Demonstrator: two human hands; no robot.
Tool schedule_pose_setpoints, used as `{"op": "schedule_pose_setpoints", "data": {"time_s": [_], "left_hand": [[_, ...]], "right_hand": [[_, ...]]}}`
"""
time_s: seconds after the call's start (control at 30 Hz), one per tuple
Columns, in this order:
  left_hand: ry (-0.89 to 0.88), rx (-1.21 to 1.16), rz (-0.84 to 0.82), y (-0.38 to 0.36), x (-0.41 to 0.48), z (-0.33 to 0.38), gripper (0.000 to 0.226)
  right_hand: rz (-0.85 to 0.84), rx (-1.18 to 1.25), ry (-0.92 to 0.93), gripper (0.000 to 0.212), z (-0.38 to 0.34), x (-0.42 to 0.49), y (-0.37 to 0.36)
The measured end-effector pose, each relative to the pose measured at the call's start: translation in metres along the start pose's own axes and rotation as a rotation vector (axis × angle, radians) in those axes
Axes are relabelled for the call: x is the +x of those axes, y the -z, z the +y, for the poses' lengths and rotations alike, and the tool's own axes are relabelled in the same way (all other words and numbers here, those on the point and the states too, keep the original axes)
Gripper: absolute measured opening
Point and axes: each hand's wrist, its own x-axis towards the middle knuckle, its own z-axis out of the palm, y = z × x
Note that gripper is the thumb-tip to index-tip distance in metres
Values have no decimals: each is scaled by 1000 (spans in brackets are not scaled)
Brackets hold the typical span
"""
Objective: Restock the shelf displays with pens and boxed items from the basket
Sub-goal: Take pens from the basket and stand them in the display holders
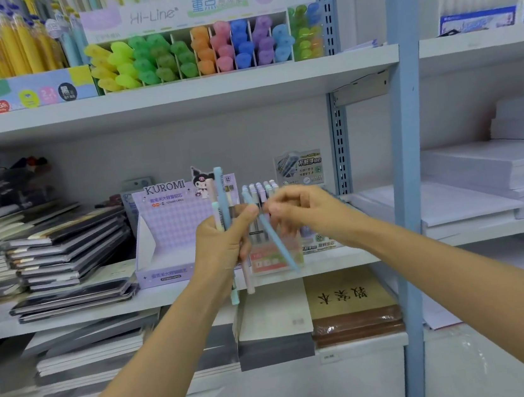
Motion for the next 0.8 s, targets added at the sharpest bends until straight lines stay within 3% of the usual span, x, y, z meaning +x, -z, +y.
{"op": "schedule_pose_setpoints", "data": {"time_s": [0.07, 0.23, 0.47, 0.8], "left_hand": [[-38, 58, -76, -5, -2, 2, 15], [-53, 140, -133, -11, -2, 5, 14], [64, 104, -136, -3, 3, 1, 22], [38, 121, -194, 9, 2, -14, 27]], "right_hand": [[131, -10, 45, 22, -10, 6, -2], [156, -56, 85, 17, -17, 10, -2], [617, 0, 195, 15, -13, 25, 34], [536, -317, 126, 14, 31, 37, 22]]}}
